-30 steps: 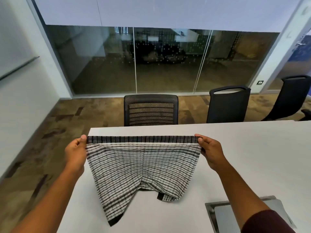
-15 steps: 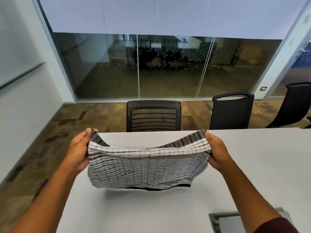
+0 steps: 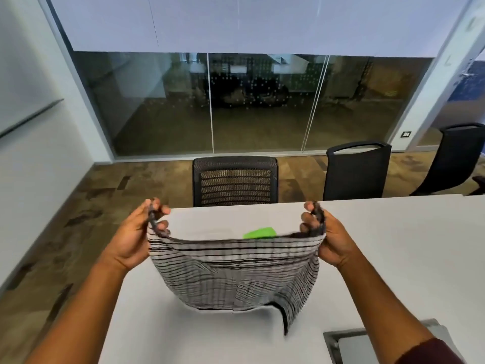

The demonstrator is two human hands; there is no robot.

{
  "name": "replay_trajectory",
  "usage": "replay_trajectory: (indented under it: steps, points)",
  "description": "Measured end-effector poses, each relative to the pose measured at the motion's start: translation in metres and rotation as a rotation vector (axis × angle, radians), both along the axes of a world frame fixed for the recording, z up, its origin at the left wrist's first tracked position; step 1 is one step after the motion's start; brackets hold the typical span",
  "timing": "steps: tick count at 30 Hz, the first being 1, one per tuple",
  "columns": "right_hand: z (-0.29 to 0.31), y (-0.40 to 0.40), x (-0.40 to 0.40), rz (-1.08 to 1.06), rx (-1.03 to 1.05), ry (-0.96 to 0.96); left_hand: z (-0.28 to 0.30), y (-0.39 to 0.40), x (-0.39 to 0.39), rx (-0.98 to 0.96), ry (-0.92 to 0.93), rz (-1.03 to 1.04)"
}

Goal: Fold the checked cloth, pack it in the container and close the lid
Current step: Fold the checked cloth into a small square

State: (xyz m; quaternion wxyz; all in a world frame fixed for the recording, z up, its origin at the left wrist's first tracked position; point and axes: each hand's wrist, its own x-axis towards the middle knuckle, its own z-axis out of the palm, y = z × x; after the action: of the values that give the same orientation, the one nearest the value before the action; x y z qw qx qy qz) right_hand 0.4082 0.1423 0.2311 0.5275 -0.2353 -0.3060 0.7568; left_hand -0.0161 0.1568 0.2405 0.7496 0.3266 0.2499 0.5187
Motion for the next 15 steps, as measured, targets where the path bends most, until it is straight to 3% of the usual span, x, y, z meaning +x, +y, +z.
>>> replay_trajectory:
  steps: [3,9,15]
  points:
    - [-0.014,0.001,-0.013,0.02,0.0,-0.11,-0.01,-0.001,0.019,0.043,0.291,0.126]
    - [-0.017,-0.006,-0.066,0.088,0.129,-0.344,-0.006,-0.012,0.074,0.136,0.562,-0.043]
    - [-0.003,-0.01,-0.101,0.12,0.28,-0.586,-0.006,-0.02,0.109,0.267,0.625,-0.098]
